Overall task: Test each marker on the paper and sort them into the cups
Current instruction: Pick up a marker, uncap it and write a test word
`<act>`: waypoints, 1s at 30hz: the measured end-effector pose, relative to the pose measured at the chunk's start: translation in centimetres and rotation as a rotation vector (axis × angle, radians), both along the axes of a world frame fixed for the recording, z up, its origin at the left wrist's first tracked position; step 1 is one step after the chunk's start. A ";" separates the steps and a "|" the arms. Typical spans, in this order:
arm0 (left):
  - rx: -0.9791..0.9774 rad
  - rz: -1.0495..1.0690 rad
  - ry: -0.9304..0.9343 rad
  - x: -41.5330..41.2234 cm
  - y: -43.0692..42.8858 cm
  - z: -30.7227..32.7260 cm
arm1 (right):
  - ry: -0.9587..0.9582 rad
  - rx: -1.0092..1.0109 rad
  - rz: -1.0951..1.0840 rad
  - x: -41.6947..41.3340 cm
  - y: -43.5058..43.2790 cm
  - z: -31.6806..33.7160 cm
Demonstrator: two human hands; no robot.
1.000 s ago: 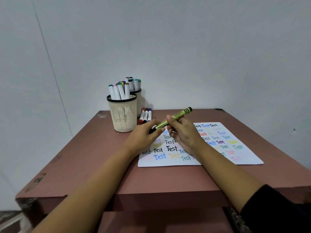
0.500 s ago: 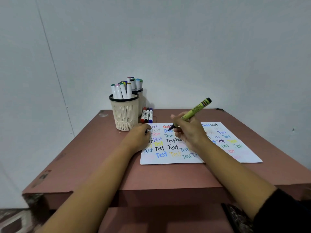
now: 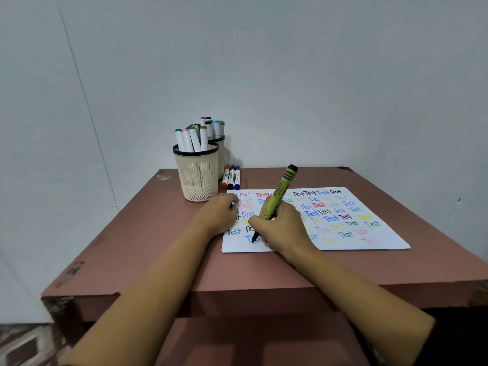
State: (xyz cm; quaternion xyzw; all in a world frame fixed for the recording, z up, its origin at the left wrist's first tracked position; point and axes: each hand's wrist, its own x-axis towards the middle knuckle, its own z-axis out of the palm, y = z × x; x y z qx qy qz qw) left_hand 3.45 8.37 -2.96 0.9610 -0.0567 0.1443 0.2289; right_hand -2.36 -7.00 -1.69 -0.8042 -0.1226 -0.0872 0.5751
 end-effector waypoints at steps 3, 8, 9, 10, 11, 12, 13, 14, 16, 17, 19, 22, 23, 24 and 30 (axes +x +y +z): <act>0.006 -0.001 -0.001 0.0 0.0 0.0 | 0.011 -0.004 0.041 -0.3 0.0 0.1; 0.007 0.001 -0.002 0.1 0.0 0.0 | -0.057 -0.074 -0.033 -0.5 0.1 0.1; 0.005 0.001 -0.001 0.1 0.0 0.0 | -0.067 -0.081 -0.052 -0.5 0.1 0.1; 0.003 0.001 0.000 0.1 0.0 0.0 | -0.068 -0.080 -0.056 -0.5 0.0 0.1; 0.000 0.002 0.002 0.1 0.0 0.0 | -0.062 -0.069 -0.049 -0.5 0.0 0.1; -0.001 0.003 0.004 0.1 0.0 0.0 | -0.053 -0.051 -0.038 -0.4 0.0 0.1; -0.001 0.004 0.005 0.1 0.1 0.0 | -0.045 -0.035 -0.027 -0.4 0.0 0.0; 0.000 0.004 0.006 0.1 0.1 0.0 | -0.042 -0.028 -0.015 -0.4 0.0 0.0; 0.000 0.001 0.006 0.1 0.1 0.0 | -0.057 -0.051 0.003 -0.4 0.0 -0.1; -0.002 0.000 0.005 0.1 0.0 0.0 | -0.067 -0.071 0.012 -0.4 0.0 -0.1; -0.005 0.001 0.000 0.1 0.0 -0.1 | -0.083 -0.099 0.029 -0.6 -0.1 0.0; -0.001 0.000 -0.006 0.1 0.0 0.0 | -0.085 -0.084 -0.009 -0.5 -0.2 0.1; -0.001 0.001 -0.005 0.1 0.0 0.0 | -0.082 -0.066 -0.037 -0.5 -0.2 0.1; -0.001 0.003 -0.004 0.1 0.0 0.0 | -0.080 -0.053 -0.057 -0.5 -0.2 0.2; 0.002 0.007 -0.006 0.1 0.0 0.0 | -0.088 -0.081 -0.064 -0.8 -0.1 0.3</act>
